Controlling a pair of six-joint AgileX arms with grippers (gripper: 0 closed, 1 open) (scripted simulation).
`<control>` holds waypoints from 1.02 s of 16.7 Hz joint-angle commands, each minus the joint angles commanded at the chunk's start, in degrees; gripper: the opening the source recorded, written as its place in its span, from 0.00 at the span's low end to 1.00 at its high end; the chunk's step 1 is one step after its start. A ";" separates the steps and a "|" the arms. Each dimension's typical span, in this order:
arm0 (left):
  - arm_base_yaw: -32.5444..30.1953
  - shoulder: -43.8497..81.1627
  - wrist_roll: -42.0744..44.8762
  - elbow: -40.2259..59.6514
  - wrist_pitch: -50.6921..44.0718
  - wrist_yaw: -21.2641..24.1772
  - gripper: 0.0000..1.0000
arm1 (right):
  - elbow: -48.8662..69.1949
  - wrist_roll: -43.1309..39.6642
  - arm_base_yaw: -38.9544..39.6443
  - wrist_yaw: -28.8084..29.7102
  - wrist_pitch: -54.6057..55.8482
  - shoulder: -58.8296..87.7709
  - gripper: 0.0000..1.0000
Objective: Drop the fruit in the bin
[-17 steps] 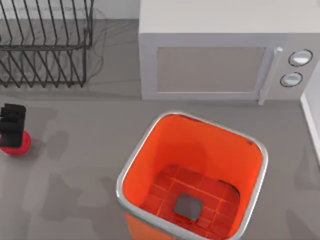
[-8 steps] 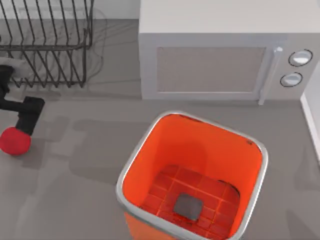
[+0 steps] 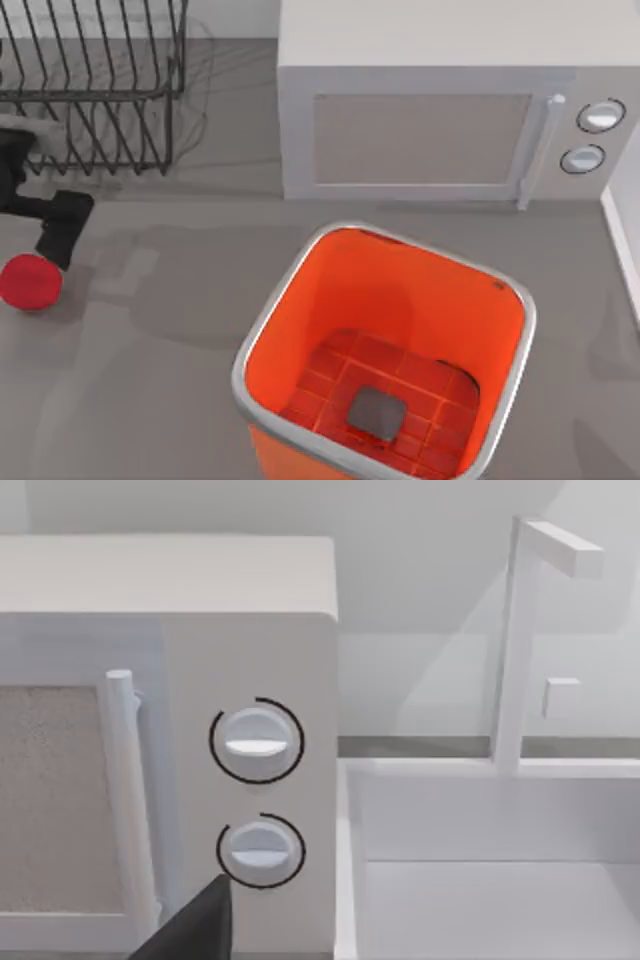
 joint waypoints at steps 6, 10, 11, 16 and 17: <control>-0.11 2.85 -0.08 -3.70 6.64 0.01 1.00 | 0.00 0.00 0.00 0.00 0.00 0.00 1.00; -0.07 6.31 0.02 -7.69 14.12 0.04 1.00 | 0.00 0.00 0.00 0.00 0.00 0.00 1.00; -0.06 6.58 0.03 -8.00 14.58 0.04 1.00 | 0.00 0.00 0.00 0.00 0.00 0.00 1.00; -0.06 6.58 0.03 -8.02 14.60 0.04 0.85 | 0.00 0.00 0.00 0.00 0.00 0.00 1.00; -0.06 6.58 0.03 -8.02 14.60 0.04 0.77 | 0.00 0.00 0.00 0.00 0.00 0.00 1.00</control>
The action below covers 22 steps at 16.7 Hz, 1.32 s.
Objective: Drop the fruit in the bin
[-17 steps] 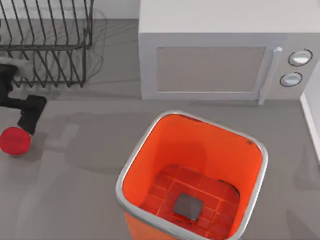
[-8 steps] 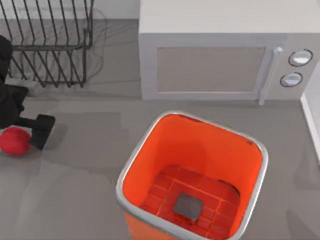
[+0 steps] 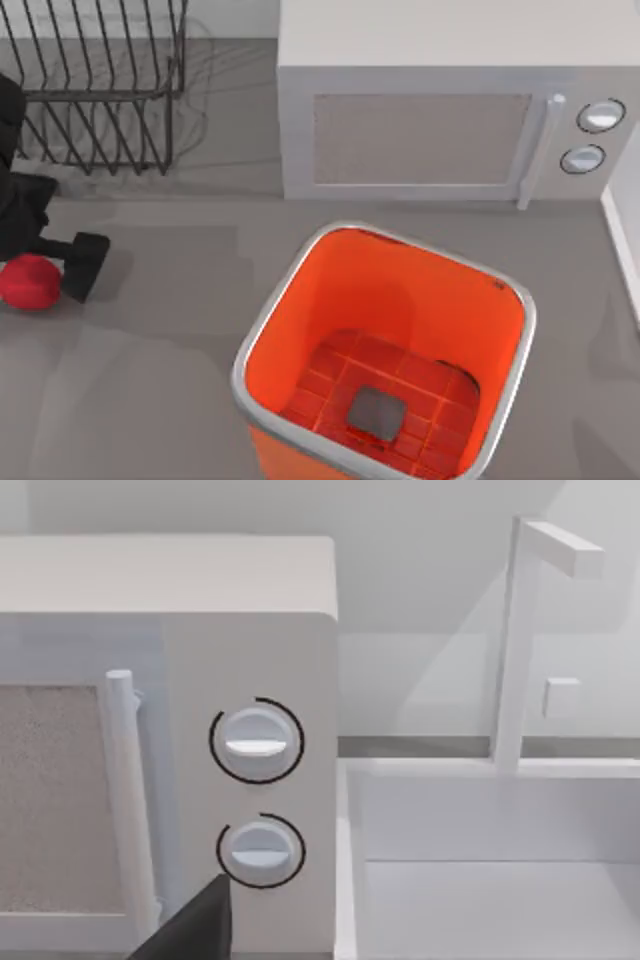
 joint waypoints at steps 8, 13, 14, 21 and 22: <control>0.00 0.00 0.00 0.00 0.00 0.00 0.17 | 0.00 0.00 0.00 0.00 0.00 0.00 1.00; 0.00 0.00 0.00 0.00 0.00 0.00 0.00 | 0.00 0.00 0.00 0.00 0.00 0.00 1.00; 0.00 0.00 0.00 0.00 0.00 0.00 0.00 | 0.00 0.00 0.00 0.00 0.00 0.00 1.00; 0.04 -1.18 0.07 1.28 -1.28 -0.23 0.00 | 0.00 0.00 0.00 0.00 0.00 0.00 1.00; 0.04 -1.44 0.06 2.59 -2.63 -0.23 0.00 | 0.00 0.00 0.00 0.00 0.00 0.00 1.00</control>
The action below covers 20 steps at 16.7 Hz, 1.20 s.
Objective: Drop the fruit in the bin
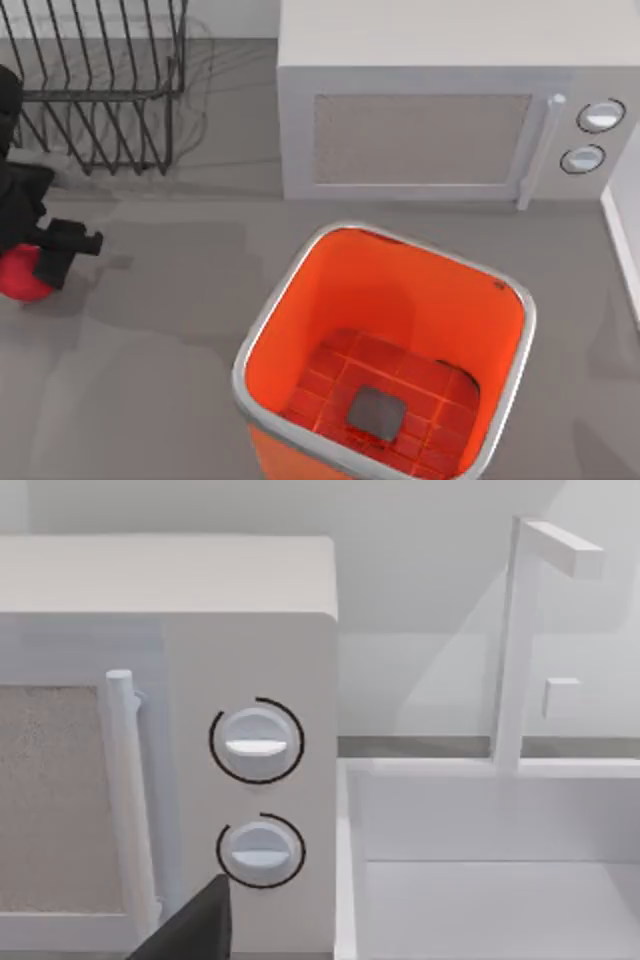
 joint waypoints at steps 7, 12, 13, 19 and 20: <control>-0.26 -4.59 -0.11 15.75 -22.56 -0.04 0.00 | 0.00 0.00 0.00 0.00 0.00 0.00 1.00; -0.31 -7.63 -0.32 22.23 -30.20 -0.07 0.00 | 0.00 0.00 0.00 0.00 0.00 0.00 1.00; -0.31 -7.63 -0.32 22.23 -30.20 -0.07 0.00 | 0.00 0.00 0.00 0.00 0.00 0.00 1.00; -4.12 -6.06 1.91 23.67 -31.18 -0.05 0.00 | 0.00 0.00 0.00 0.00 0.00 0.00 1.00; -6.60 -5.48 3.03 24.43 -31.67 -0.05 0.00 | 0.00 0.00 0.00 0.00 0.00 0.00 1.00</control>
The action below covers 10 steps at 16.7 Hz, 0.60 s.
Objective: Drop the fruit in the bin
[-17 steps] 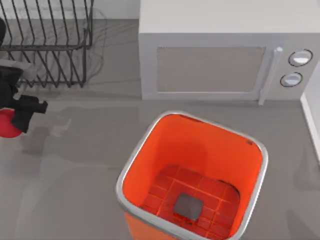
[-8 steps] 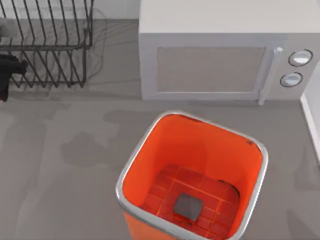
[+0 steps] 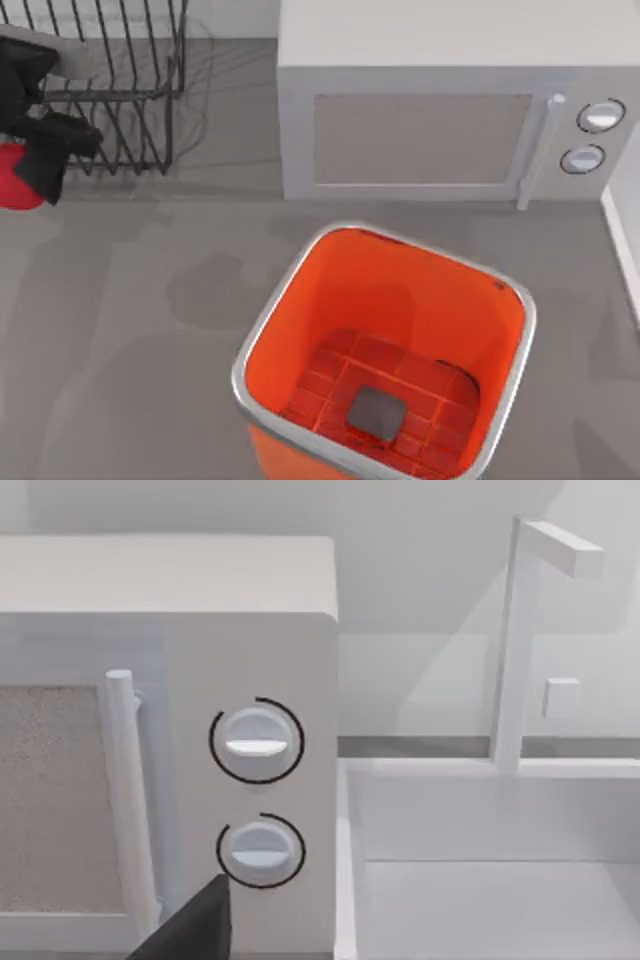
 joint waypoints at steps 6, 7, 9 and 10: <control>-25.08 3.14 7.54 4.52 -2.62 0.00 0.00 | 0.00 0.00 0.00 0.00 0.00 0.00 1.00; -30.06 3.43 8.81 5.17 -2.88 0.02 0.00 | 0.00 0.00 0.00 0.00 0.00 0.00 1.00; -39.16 3.82 11.37 6.37 -3.28 0.03 0.00 | 0.00 0.00 0.00 0.00 0.00 0.00 1.00; -42.85 3.96 12.61 6.93 -3.43 0.01 0.00 | 0.00 0.00 0.00 0.00 0.00 0.00 1.00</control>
